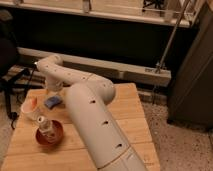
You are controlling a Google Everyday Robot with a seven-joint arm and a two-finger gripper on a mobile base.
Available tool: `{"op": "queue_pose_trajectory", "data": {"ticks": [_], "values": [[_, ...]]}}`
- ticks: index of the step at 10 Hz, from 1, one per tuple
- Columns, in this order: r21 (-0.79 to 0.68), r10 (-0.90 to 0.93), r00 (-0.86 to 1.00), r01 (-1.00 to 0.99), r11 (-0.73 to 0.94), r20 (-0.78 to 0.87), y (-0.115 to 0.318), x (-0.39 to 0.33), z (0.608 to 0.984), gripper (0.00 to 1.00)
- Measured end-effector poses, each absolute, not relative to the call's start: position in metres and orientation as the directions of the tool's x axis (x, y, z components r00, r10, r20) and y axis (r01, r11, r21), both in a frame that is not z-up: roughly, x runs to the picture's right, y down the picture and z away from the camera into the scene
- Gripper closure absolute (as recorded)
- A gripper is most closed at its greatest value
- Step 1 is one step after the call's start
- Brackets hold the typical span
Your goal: Wipe the white sponge on the table
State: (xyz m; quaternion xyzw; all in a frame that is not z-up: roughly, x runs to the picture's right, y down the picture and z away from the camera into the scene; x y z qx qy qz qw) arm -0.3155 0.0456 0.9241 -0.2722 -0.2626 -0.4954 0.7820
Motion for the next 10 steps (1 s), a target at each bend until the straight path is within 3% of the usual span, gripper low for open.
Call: {"op": "queue_pose_trajectory", "data": {"ticks": [7,9,10], "values": [[-0.173,-0.614,0.359,0.924,0.342,0.703,0.058,-0.324,0.943,0.20],[-0.171,-0.611,0.350,0.927,0.333,0.710,0.059,-0.327,0.946,0.32],[-0.171,-0.609,0.345,0.930,0.327,0.714,0.060,-0.328,0.947,0.42]]}}
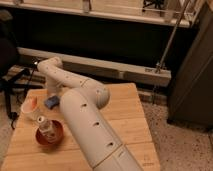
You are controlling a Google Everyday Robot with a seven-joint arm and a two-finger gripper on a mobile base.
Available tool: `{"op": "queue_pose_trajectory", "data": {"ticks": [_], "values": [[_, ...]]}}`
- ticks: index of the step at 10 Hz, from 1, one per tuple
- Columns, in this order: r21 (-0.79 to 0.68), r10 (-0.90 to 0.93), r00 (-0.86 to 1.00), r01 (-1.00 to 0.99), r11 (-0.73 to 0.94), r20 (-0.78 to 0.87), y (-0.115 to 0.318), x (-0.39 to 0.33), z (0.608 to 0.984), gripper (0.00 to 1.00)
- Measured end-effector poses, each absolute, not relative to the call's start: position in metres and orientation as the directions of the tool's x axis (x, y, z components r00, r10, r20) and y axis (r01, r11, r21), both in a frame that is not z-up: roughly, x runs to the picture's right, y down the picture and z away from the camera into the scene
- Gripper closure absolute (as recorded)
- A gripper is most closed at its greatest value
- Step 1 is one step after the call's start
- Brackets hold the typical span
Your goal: Wipe the white sponge on the table
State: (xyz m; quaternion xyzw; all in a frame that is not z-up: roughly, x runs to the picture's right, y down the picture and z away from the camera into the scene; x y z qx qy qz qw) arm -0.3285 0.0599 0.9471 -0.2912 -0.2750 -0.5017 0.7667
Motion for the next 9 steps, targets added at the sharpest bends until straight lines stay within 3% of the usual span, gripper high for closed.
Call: {"op": "queue_pose_trajectory", "data": {"ticks": [2,4,9], "values": [[-0.174,-0.603,0.338,0.933,0.315,0.722,0.0627,-0.3321,0.9494,0.64],[-0.181,-0.597,0.336,0.935,0.305,0.729,0.0644,-0.3312,0.9524,0.77],[-0.198,-0.599,0.328,0.941,0.274,0.730,0.0619,-0.3282,0.9527,0.77]]}}
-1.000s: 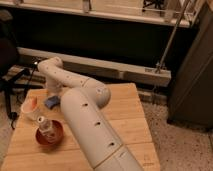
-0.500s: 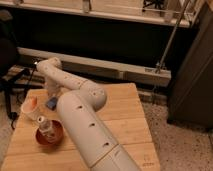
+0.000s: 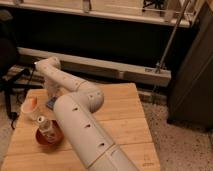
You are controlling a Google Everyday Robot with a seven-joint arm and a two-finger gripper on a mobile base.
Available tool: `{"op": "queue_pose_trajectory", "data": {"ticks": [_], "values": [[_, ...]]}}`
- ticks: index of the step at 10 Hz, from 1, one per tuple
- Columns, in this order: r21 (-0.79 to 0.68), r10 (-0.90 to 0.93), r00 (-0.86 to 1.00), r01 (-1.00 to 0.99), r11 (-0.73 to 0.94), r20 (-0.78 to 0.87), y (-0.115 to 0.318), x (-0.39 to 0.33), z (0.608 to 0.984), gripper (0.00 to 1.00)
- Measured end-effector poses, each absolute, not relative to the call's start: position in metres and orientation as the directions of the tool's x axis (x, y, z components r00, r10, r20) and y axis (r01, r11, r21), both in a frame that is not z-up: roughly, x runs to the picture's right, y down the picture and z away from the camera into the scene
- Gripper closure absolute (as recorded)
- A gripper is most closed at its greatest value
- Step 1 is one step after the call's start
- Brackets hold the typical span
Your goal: Wipe the white sponge on the table
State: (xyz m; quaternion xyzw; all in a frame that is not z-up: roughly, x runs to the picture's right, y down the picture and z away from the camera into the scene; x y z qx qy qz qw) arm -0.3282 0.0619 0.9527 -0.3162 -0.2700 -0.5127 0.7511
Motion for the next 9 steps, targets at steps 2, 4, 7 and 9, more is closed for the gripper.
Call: {"op": "queue_pose_trajectory", "data": {"ticks": [2,4,7,9], "values": [[-0.227,-0.602,0.343,0.938,0.262,0.721,0.058,-0.310,0.955,0.77],[-0.254,-0.593,0.360,0.932,0.257,0.720,0.058,-0.291,0.958,0.77],[-0.312,-0.562,0.412,0.911,0.269,0.717,0.061,-0.250,0.965,0.77],[-0.357,-0.545,0.445,0.895,0.267,0.711,0.067,-0.218,0.966,0.77]]}}
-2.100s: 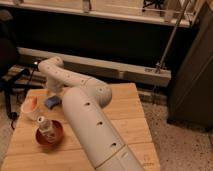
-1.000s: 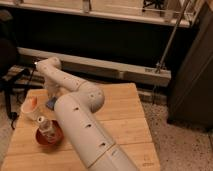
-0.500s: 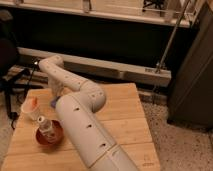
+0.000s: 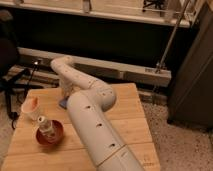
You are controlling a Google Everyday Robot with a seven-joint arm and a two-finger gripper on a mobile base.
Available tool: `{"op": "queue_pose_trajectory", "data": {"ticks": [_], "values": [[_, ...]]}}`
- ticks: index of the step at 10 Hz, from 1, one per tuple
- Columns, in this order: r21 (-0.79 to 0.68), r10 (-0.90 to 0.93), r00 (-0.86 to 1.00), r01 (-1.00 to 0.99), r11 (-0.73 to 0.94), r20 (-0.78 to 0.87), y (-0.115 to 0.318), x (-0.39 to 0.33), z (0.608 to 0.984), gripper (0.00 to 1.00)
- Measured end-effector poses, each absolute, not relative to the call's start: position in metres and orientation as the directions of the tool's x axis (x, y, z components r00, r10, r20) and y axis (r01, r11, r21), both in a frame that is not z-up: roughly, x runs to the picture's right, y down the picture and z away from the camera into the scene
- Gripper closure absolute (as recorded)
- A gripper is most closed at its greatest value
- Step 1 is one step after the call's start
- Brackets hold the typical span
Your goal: Wipe the white sponge on the table
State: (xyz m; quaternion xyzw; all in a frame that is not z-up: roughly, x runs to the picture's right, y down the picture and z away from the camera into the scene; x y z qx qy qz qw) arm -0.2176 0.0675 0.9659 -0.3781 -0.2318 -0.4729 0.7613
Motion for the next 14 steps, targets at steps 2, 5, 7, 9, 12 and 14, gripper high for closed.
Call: {"op": "queue_pose_trajectory", "data": {"ticks": [2,5,7,9,12,14], "values": [[-0.395,-0.544,0.468,0.883,0.253,0.696,0.073,-0.183,0.960,0.77],[-0.448,-0.542,0.494,0.865,0.226,0.680,0.086,-0.138,0.942,0.77],[-0.449,-0.555,0.447,0.882,0.142,0.702,0.103,-0.126,0.926,0.77],[-0.390,-0.558,0.312,0.921,-0.023,0.769,0.134,-0.145,0.901,0.77],[-0.276,-0.535,0.130,0.939,-0.204,0.835,0.174,-0.194,0.883,0.77],[-0.234,-0.536,0.075,0.943,-0.236,0.841,0.181,-0.228,0.887,0.77]]}}
